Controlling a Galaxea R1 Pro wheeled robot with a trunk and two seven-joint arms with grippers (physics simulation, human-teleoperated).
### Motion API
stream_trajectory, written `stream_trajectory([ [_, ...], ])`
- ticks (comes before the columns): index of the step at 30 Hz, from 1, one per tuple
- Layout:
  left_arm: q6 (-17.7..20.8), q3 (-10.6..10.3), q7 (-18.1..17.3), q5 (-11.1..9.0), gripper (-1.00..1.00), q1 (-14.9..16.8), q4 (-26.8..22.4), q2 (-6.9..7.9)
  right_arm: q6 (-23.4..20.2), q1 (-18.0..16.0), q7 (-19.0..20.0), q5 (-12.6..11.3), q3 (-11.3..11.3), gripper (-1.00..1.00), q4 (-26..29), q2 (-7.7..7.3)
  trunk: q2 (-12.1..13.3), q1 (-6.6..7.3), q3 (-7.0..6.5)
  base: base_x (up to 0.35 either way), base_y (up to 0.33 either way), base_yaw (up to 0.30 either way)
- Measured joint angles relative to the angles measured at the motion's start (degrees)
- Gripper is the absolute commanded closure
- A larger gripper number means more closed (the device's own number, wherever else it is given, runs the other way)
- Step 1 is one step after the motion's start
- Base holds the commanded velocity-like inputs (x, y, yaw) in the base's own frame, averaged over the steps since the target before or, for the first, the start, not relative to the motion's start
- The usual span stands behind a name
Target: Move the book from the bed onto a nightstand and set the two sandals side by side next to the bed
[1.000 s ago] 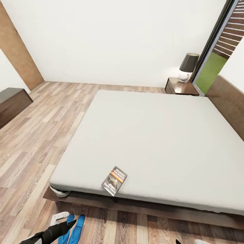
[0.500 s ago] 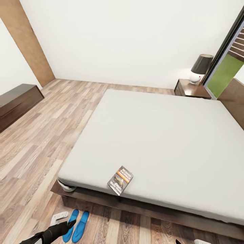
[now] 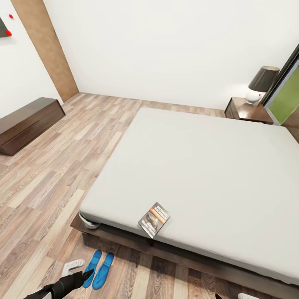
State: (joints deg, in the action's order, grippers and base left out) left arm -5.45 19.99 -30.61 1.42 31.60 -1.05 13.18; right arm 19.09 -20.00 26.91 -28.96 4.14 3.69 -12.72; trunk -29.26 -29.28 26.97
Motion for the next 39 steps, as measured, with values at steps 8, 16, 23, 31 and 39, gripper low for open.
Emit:
stream_trajectory([
  [8, 0.0, 0.0, 0.0, 0.0, -1.00, 0.0, 0.0, 0.00, 0.0, 0.0, -0.1, 0.1, 0.1, -1.00, 0.0, 0.05, 0.0, 0.00, 0.01, 0.000, 0.000, 0.002],
  [16, 0.1, 0.0, -0.1, 0.0, -1.00, 0.0, 0.0, 0.04, 0.1, 0.0, -0.3, 0.6, 0.5, -1.00, 0.6, 5.70, 0.0, 0.00, 0.01, 0.000, 0.000, 0.000],
  [23, 0.1, 0.1, -0.3, 0.0, -1.00, 0.0, 0.0, 0.07, 0.2, 0.0, -0.5, 0.5, 0.3, -1.00, 2.2, 14.08, 0.0, 0.00, 0.01, 0.000, 0.000, 0.000],
  [31, 0.1, 0.1, -0.3, -0.1, -1.00, 0.0, 0.0, 0.07, 0.1, -0.1, -0.5, 0.2, 0.1, -1.00, 12.5, 18.01, 0.0, 0.00, 0.01, 0.000, 0.000, 0.000],
  [39, 0.1, 0.1, -0.5, -0.1, -1.00, 0.0, 0.0, -0.20, -0.1, -0.1, 0.0, -0.3, 0.3, -1.00, 23.6, 18.50, 0.0, 0.00, 0.01, 0.000, 0.000, 0.000],
])
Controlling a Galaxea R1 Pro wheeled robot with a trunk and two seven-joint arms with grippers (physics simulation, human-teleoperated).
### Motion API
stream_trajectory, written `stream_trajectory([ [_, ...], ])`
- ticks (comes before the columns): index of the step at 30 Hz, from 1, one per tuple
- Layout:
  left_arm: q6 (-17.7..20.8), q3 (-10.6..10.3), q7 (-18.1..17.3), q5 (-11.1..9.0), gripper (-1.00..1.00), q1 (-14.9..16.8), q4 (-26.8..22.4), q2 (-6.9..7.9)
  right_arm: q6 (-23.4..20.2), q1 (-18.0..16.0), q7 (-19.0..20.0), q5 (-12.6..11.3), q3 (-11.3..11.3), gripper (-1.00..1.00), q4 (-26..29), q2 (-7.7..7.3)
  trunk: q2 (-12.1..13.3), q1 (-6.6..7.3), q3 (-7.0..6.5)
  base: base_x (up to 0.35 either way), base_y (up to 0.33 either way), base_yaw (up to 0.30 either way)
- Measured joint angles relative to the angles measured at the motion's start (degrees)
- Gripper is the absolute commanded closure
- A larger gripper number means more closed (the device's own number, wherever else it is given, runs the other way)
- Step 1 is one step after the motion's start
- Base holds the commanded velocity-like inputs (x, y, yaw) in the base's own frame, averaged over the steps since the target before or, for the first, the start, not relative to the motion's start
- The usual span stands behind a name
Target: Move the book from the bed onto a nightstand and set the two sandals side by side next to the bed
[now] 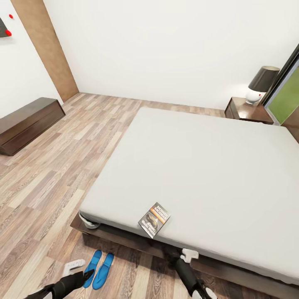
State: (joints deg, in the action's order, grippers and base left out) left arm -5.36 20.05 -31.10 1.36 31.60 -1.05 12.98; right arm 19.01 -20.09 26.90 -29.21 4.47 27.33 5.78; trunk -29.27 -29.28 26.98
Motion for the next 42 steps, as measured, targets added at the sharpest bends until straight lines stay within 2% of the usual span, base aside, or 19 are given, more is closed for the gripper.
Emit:
stream_trajectory([
  [7, 0.0, 0.0, 0.1, 0.0, -1.00, 0.0, 0.0, -0.47, -0.7, 0.0, 0.2, -0.9, 0.2, -1.00, 6.5, 0.05, 0.0, 0.00, 0.00, 0.000, 0.000, 0.000],
  [10, 0.0, 0.0, 0.1, 0.0, -1.00, 0.0, 0.0, -0.51, -1.0, 0.0, 0.3, -3.8, 0.3, -1.00, 7.9, 0.05, 0.0, 0.00, 0.00, 0.000, 0.000, 0.000],
  [12, 0.0, 0.0, 0.1, 0.0, -1.00, 0.0, 0.0, -0.52, -2.9, 0.0, 0.4, -5.7, 0.8, -1.00, 8.2, 0.05, 0.0, 0.00, 0.00, 0.000, 0.000, 0.000],
  [14, -0.1, 0.0, 0.0, 0.0, -1.00, 0.0, 0.0, -0.52, -7.8, 0.0, 1.2, -8.1, 1.7, -1.00, 9.0, 0.06, 0.0, 0.00, 0.00, 0.000, 0.000, 0.000],
  [15, -0.1, 0.0, 0.0, 0.0, -1.00, 0.0, 0.0, -0.52, -12.9, 0.0, 3.0, -10.8, 2.1, -1.00, 9.8, 0.06, 0.0, 0.00, 0.00, 0.000, 0.000, 0.000],
  [17, 0.0, 0.0, 0.0, 0.0, -1.00, 0.0, 0.0, -0.52, -19.9, 0.0, 6.3, -15.7, 2.4, -1.00, 10.5, 0.02, 0.0, 0.00, 0.00, 0.000, 0.000, 0.000],
  [18, -0.1, 0.0, 0.0, 0.0, -1.00, 0.0, 0.0, -0.52, -24.8, 0.0, 8.2, -19.5, 2.7, -1.00, 10.6, -0.02, 0.0, 0.00, 0.00, 0.000, 0.000, 0.000],
  [19, -0.1, 0.0, 0.0, 0.0, -1.00, 0.0, 0.0, -0.55, -26.5, 0.0, 8.7, -20.7, 2.7, -1.00, 10.7, -0.03, 0.0, 0.00, 0.00, 0.000, 0.000, 0.000],
  [24, -0.1, 0.0, 0.0, 0.0, -1.00, 0.0, 0.0, -0.60, -29.3, 0.0, 9.5, -22.7, 2.7, -1.00, 10.7, -0.04, 0.0, 0.00, 0.00, 0.000, 0.000, 0.000],
  [32, 0.0, -0.1, 0.0, 0.0, -1.00, 0.0, 0.0, -0.79, -29.6, 0.0, 9.5, -23.3, 2.7, -1.00, 10.5, -0.09, 0.0, 0.00, 0.00, 0.000, 0.000, 0.000],
  [36, 0.0, 0.0, 0.0, 0.0, -1.00, 0.0, 0.0, -0.93, -30.8, -0.1, 9.6, -25.2, 2.7, -1.00, 10.7, -0.06, 0.0, 0.00, 0.00, 0.000, 0.000, 0.000],
  [39, 0.0, -0.1, 0.0, 0.0, -1.00, 0.0, 0.0, -1.11, -36.4, -0.1, 9.6, -28.7, 2.7, -1.00, 10.8, -0.06, 0.0, 0.00, 0.00, 0.000, 0.000, 0.000],
  [42, 0.0, 0.0, 0.0, 0.0, -1.00, 0.0, 0.0, -1.31, -39.4, -0.1, 9.7, -29.8, 2.7, -1.00, 10.8, -0.03, 0.0, 0.00, 0.00, 0.000, 0.000, 0.000],
])
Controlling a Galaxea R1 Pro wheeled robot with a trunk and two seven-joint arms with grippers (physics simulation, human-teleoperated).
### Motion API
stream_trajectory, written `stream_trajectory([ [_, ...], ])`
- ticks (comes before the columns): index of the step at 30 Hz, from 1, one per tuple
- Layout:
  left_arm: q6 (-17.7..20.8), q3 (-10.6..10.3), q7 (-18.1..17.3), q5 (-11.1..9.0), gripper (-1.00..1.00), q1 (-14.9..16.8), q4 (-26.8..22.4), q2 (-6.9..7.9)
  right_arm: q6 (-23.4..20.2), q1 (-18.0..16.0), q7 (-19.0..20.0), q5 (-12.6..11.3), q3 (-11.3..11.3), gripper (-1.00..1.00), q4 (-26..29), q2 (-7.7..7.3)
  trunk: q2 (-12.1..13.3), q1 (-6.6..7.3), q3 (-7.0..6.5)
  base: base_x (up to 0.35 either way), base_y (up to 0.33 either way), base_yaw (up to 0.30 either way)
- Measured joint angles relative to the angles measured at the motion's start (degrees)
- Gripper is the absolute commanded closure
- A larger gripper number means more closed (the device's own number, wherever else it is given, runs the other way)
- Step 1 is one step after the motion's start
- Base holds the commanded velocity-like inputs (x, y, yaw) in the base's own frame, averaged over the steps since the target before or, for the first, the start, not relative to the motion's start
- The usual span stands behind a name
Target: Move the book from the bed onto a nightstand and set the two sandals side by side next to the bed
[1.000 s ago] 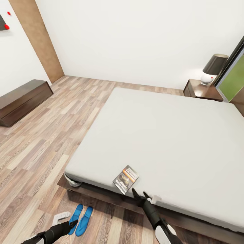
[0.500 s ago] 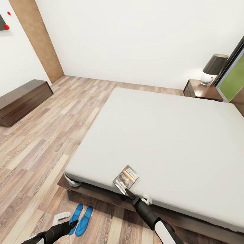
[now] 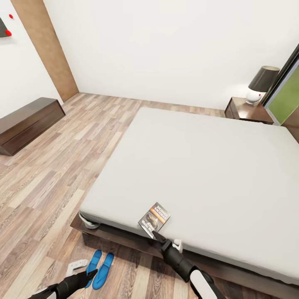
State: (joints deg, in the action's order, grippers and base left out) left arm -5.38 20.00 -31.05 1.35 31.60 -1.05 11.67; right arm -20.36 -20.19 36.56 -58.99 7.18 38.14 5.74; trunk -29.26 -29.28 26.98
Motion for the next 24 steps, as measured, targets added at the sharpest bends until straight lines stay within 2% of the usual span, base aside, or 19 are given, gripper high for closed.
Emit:
stream_trajectory([
  [6, 0.0, 0.0, 0.0, 0.0, -1.00, 0.0, 0.0, -0.15, -1.5, 0.0, 0.0, -0.5, 0.0, -1.00, -0.1, 0.06, 0.0, 0.00, 0.00, 0.000, 0.000, 0.000],
  [22, 0.1, 0.0, 0.2, 0.0, -1.00, 0.0, 0.0, -0.44, -1.6, -0.2, -0.1, -0.5, 0.0, -1.00, 0.0, -0.02, 0.0, 0.00, 0.00, 0.000, 0.000, 0.000],
  [24, 0.1, 0.0, 0.2, 0.0, -1.00, 0.0, 0.0, -0.49, -1.6, -0.2, -0.1, -0.5, 0.0, -1.00, 0.0, -0.02, -0.8, -0.44, 0.35, 0.000, 0.000, 0.000],
])
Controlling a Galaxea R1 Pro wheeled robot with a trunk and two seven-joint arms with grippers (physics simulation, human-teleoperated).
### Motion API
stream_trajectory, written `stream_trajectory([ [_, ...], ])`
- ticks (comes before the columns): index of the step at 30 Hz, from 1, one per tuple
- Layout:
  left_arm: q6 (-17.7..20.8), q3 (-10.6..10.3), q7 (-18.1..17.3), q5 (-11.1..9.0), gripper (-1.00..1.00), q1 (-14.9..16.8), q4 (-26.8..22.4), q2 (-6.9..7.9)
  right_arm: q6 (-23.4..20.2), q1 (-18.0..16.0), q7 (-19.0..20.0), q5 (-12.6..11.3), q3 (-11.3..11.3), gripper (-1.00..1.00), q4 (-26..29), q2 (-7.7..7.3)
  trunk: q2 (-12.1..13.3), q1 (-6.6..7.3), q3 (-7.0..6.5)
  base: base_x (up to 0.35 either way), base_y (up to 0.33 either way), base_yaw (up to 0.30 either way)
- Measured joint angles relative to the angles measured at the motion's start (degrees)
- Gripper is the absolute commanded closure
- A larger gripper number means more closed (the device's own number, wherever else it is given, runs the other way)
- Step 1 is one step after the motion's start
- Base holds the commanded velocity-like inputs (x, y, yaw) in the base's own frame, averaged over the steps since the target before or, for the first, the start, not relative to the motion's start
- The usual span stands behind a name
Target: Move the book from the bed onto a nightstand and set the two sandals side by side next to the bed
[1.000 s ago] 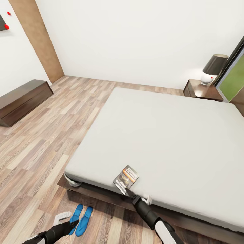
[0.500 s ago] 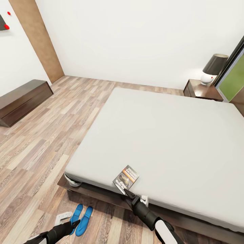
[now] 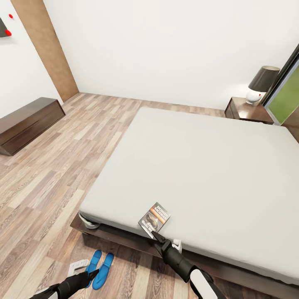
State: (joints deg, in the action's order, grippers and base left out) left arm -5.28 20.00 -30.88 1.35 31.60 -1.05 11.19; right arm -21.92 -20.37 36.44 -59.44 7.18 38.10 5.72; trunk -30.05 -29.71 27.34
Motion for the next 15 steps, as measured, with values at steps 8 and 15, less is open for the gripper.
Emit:
stream_trajectory([
  [8, 0.0, 0.0, 0.0, 0.0, -1.00, 0.0, 0.0, -0.04, 0.1, 0.0, 0.0, 0.0, 0.0, -1.00, 0.0, 0.00, -3.2, -1.76, 1.44, 0.000, 0.000, 0.000],
  [15, 0.0, 0.0, 0.0, 0.0, -1.00, 0.0, 0.0, -0.38, 0.2, 0.0, 0.0, 0.0, 0.0, -1.00, 0.0, 0.00, -6.0, -3.30, 2.70, 0.000, 0.000, 0.000],
])
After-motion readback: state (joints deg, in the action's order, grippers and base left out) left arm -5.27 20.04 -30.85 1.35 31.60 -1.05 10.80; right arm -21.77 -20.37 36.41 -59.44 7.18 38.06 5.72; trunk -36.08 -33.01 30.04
